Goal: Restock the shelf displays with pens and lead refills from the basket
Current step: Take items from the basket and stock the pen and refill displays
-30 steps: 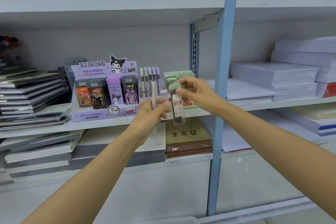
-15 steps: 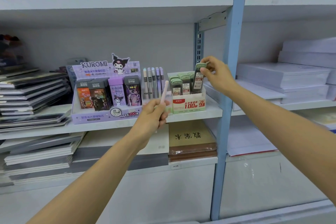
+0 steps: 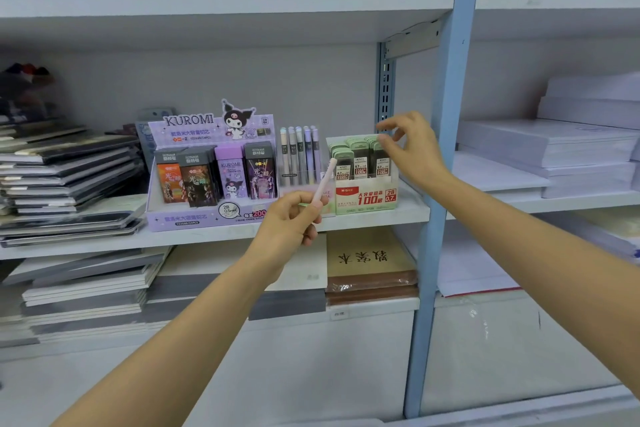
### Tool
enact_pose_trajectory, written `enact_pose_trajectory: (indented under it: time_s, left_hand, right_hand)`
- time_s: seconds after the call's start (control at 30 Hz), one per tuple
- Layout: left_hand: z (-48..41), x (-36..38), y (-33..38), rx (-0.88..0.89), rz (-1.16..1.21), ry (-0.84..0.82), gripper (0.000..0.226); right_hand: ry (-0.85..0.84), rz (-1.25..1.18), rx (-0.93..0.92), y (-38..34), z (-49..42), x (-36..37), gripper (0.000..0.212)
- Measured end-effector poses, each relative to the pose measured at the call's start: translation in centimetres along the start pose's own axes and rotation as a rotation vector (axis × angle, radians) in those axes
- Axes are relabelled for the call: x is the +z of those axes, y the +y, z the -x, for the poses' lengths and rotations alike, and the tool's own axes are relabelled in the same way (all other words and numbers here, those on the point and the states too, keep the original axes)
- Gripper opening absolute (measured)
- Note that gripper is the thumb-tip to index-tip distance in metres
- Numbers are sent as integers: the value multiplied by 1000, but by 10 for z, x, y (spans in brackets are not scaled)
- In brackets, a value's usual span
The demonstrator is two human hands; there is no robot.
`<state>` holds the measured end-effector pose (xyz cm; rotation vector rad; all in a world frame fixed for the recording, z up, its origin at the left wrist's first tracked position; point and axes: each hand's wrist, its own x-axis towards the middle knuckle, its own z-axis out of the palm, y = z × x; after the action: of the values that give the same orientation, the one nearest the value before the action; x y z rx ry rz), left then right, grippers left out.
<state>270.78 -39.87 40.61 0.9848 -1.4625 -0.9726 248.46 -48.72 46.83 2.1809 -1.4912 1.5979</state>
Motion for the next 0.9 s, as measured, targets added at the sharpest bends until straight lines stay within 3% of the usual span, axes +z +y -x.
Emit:
enact_pose_trajectory:
  time_s: [0.03,0.1,0.17,0.27,0.37,0.5,0.63,0.8,0.9]
  left_hand:
    - [0,-1,0,3,-8,1,14]
    - [1,-1,1,19,-25,-5,12]
    - [3,-3,3,38,-36,-5,9]
    - [7,-14,7,29,-23,48,10]
    - [10,-30,10,-61,210,195,12]
    - [14,-40,13,-64,532,267,19]
    - [17,-36,15,12,496,244,28]
    - [18,-29,16,84,183,253,17]
    - [16,-23,17,136,56,265,15]
  right_hand:
    - [-33,-117,-20,-10,4,-2,22]
    - [-252,-375,-24,-32,15,-3,24]
    - [-464,-468,-54,-47,26,3,19]
    - [-440,-558,-50,-54,34,11,13]
    - [-368,-741,50,-52,40,12,13]
    - [-579,-854,134,-53,58,21,17]
    - [-807,-755,131,-56,73,29,18]
    - [-528,-661,20,-78,59,34,19]
    - [-504,-658,-8,-91,46,36,20]
